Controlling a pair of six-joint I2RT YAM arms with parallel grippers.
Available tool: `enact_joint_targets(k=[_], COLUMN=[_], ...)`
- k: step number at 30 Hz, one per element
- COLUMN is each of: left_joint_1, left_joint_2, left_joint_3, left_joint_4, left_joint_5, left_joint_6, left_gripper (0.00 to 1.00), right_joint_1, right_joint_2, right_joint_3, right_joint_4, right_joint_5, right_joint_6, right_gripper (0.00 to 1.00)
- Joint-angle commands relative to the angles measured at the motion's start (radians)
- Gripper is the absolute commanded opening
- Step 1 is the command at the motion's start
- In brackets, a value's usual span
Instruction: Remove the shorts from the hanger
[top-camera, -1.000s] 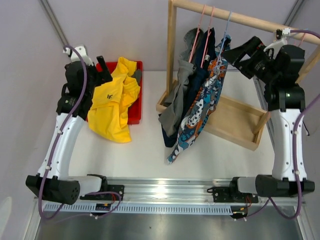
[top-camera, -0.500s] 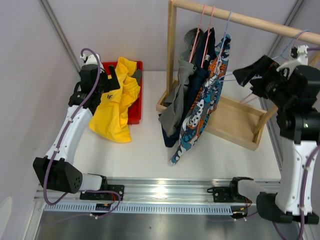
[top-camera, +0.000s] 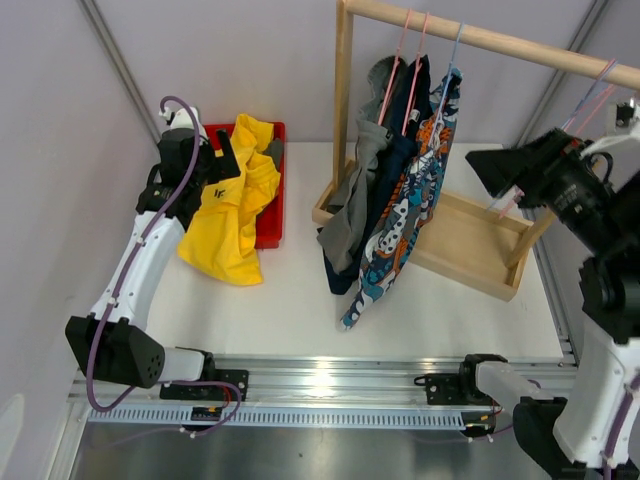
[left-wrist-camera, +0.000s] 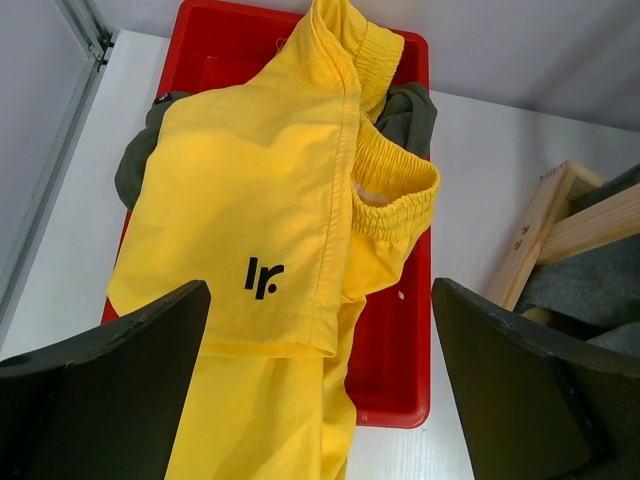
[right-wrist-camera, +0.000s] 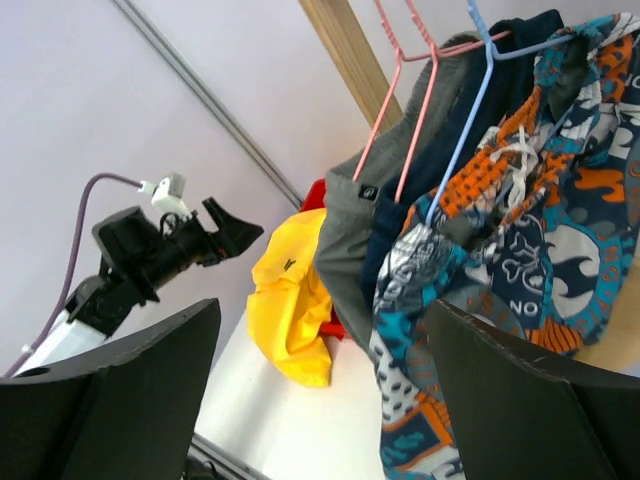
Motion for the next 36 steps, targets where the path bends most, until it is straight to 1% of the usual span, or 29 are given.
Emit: enact_joint_targets(k=[1, 2, 3, 4, 6, 7, 12, 17, 20, 23, 26, 27, 28, 29, 32, 33, 36], left_joint_1=[0.003, 0.003, 0.003, 0.003, 0.003, 0.003, 0.003, 0.003, 0.003, 0.003, 0.003, 0.003, 0.003, 0.003, 0.003, 0.003, 0.003], left_joint_2=[-0.040, -0.040, -0.041, -0.041, -0.044, -0.045, -0.052, -0.051, -0.051, -0.049, -0.049, -0.046, -0.046, -0.046, -0.045, -0.041, -0.041], left_joint_3=[-0.012, -0.012, -0.014, -0.014, -0.012, -0.012, -0.018, -0.020, -0.015, -0.015, -0.014, -0.014, -0.014, -0.014, -0.012, -0.012, -0.011], left_joint_4=[0.036, 0.038, 0.036, 0.038, 0.038, 0.036, 0.041, 0.036, 0.038, 0.038, 0.035, 0.035, 0.035, 0.035, 0.032, 0.033, 0.030], left_joint_5=[0.015, 0.015, 0.015, 0.017, 0.018, 0.021, 0.031, 0.021, 0.015, 0.021, 0.023, 0.024, 0.023, 0.021, 0.018, 0.018, 0.018], left_joint_6=[-0.011, -0.011, -0.011, -0.011, -0.014, -0.016, -0.020, -0.017, -0.017, -0.017, -0.020, -0.019, -0.019, -0.017, -0.014, -0.014, -0.008], left_gripper=[0.99, 0.99, 0.99, 0.99, 0.99, 0.99, 0.99, 0.99, 0.99, 0.99, 0.99, 0.99, 0.99, 0.99, 0.99, 0.99, 0.99], right_joint_1=[0.002, 0.002, 0.002, 0.028, 0.030, 0.029, 0.056, 0.104, 0.130, 0.139, 0.148, 0.151, 0.153, 0.154, 0.156, 0.156, 0.156], right_joint_2=[0.140, 0.158, 0.178, 0.218, 0.262, 0.311, 0.440, 0.506, 0.511, 0.516, 0.531, 0.536, 0.543, 0.548, 0.551, 0.550, 0.530], right_joint_3=[-0.102, -0.118, -0.130, -0.147, -0.150, -0.133, -0.041, 0.010, -0.003, -0.020, -0.013, -0.012, -0.009, -0.009, -0.013, -0.018, -0.035], right_joint_4=[0.194, 0.254, 0.277, 0.303, 0.366, 0.394, 0.448, 0.466, 0.483, 0.506, 0.518, 0.521, 0.520, 0.517, 0.503, 0.501, 0.501], right_joint_5=[-0.017, 0.023, 0.048, 0.072, 0.128, 0.134, 0.160, 0.183, 0.206, 0.214, 0.220, 0.218, 0.220, 0.221, 0.227, 0.232, 0.237], right_joint_6=[0.071, 0.078, 0.072, 0.062, 0.030, 0.025, 0.010, 0.007, 0.004, 0.009, 0.013, 0.013, 0.013, 0.015, 0.009, 0.007, -0.007], right_gripper=[0.87, 0.86, 0.84, 0.83, 0.82, 0.81, 0.78, 0.77, 0.77, 0.74, 0.63, 0.53, 0.48, 0.33, 0.07, 0.00, 0.00])
